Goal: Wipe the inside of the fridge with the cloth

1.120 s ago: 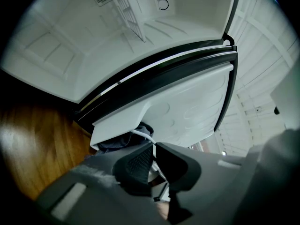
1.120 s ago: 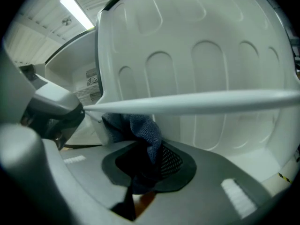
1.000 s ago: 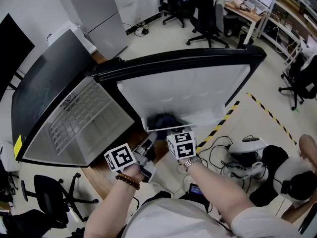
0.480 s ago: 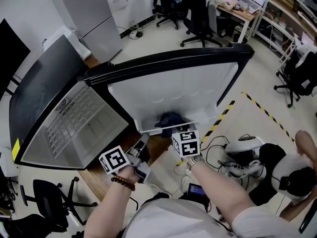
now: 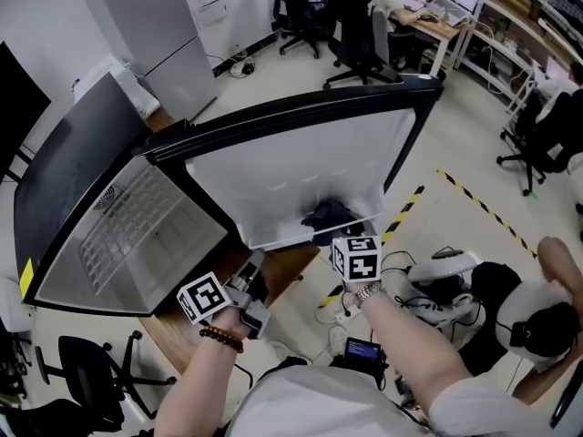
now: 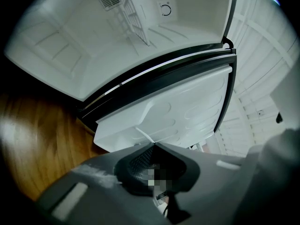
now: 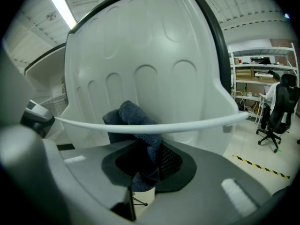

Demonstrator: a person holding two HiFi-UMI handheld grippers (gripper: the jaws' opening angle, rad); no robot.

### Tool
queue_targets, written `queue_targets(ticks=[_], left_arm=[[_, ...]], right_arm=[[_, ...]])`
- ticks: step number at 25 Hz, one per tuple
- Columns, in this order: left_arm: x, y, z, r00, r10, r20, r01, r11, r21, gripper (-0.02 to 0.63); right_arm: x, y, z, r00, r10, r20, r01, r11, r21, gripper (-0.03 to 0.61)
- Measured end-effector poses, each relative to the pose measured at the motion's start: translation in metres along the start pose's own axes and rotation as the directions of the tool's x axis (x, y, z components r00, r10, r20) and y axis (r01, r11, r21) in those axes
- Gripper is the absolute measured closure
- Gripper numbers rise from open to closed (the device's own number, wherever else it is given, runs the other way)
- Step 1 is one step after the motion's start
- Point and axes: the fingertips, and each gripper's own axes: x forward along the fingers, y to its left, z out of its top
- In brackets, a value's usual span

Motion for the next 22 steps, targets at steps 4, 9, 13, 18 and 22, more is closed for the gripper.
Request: queue_targets(ticks=[4, 9, 13, 18, 22], left_arm=[[-0.002, 0.006, 0.001, 0.999, 0.03, 0.009, -0.03, 0.999, 0.012, 0.612], [0.002, -0.003, -0.001, 1.0, -0.014, 0.027, 0.014, 1.0, -0.009, 0.612], [-0.003, 0.011, -0.003, 0.998, 0.049, 0.03, -0.049, 0.999, 0.006, 0.612], [-0.001, 0.008, -0.005, 0.999, 0.031, 0.037, -0.031, 1.0, -0.001, 0.612], [0.002, 0.003, -0.005, 0.999, 0.005, 0.043, -0.005, 1.0, -0.006, 0.612]], right_arm=[[-0.006, -0.02, 0.003, 0.999, -0.034, 0.006, 0.034, 0.999, 0.018, 0.514], [-0.013, -0.04, 0.003, 0.997, -0.074, 0.003, 0.074, 0.997, 0.027, 0.514], [-0.018, -0.049, 0.002, 0.994, -0.105, -0.006, 0.105, 0.994, 0.042, 0.514], [-0.025, -0.061, 0.001, 0.991, -0.136, -0.007, 0.136, 0.989, 0.057, 0.514], [-0.03, -0.064, 0.004, 0.991, -0.132, 0.0, 0.131, 0.989, 0.063, 0.514]])
